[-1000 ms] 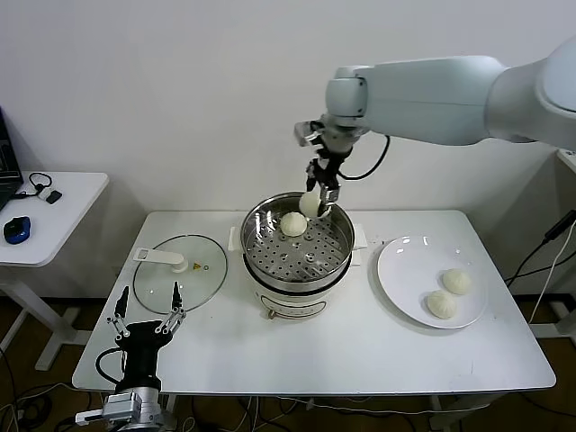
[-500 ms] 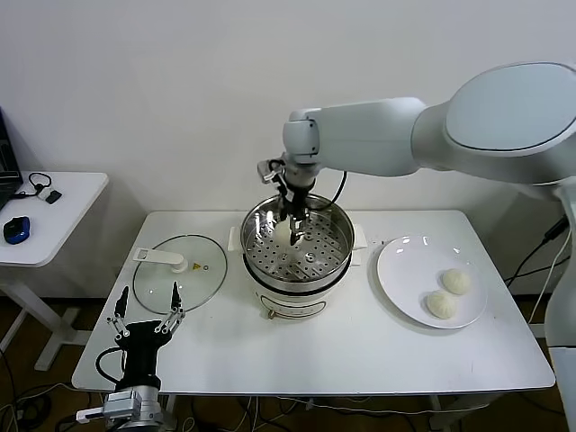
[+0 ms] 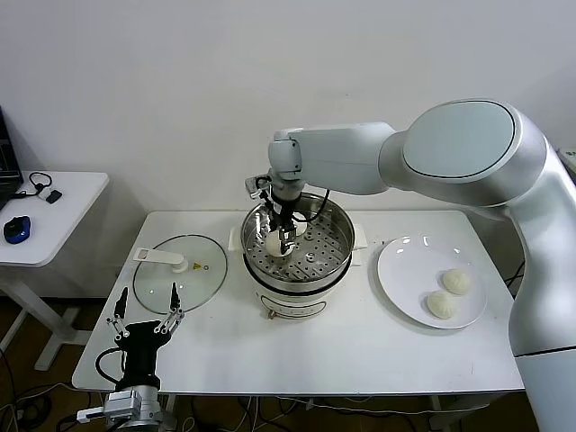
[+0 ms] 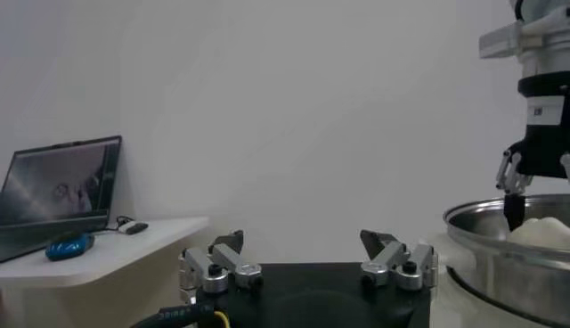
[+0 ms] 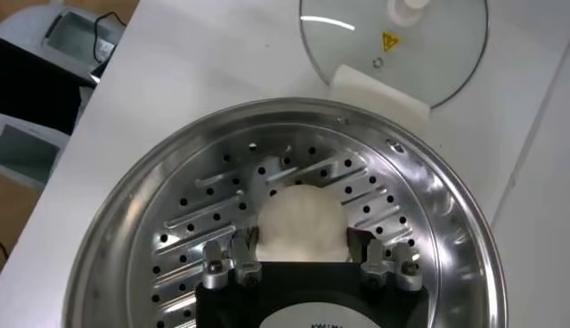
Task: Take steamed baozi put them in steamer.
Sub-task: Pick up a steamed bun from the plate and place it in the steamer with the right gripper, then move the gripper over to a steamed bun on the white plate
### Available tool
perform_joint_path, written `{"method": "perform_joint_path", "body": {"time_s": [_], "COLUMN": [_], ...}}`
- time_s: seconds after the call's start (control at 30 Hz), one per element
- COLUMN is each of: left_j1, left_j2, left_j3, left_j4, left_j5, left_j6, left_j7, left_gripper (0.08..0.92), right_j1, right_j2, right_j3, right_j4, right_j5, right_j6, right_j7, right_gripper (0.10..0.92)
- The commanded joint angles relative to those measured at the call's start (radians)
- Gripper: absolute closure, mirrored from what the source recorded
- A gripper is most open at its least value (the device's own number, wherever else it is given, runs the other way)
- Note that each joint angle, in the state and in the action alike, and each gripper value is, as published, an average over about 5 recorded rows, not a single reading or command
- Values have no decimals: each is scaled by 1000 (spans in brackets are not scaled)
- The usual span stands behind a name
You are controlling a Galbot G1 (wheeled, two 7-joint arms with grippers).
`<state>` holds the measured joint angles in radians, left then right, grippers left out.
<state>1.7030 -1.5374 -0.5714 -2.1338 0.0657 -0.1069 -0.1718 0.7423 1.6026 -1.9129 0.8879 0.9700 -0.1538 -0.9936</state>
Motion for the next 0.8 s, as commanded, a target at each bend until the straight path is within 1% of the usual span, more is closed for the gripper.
{"method": "perform_joint_path", "body": {"time_s": [0.03, 0.23, 0.4, 0.5, 0.63, 0.8], "left_j1": [1, 4, 5, 8, 11, 17], "left_j2": [0, 0, -2, -2, -2, -2], "left_j3": [-1, -6, -8, -9, -11, -11], "left_j4": [0, -1, -3, -7, -13, -21], "left_j5": [0, 0, 1, 1, 1, 3], "left_j6": [-2, -5, -8, -8, -8, -7], "left_j7": [-1, -1, -2, -2, -2, -2], "left_gripper": [177, 177, 177, 177, 177, 177], "right_j1": [-38, -45, -38, -26, 12, 98], "right_j2": [19, 25, 21, 10, -21, -97], "right_j3": [6, 12, 14, 17, 20, 9], "right_j4": [-67, -75, -73, -62, -27, 61], "right_j5": [-16, -11, -8, 4, 17, 20], "right_j6": [6, 4, 2, 3, 4, 16], "right_j7": [1, 2, 1, 0, -1, -24], "right_gripper": [364, 352, 245, 209, 203, 203]}}
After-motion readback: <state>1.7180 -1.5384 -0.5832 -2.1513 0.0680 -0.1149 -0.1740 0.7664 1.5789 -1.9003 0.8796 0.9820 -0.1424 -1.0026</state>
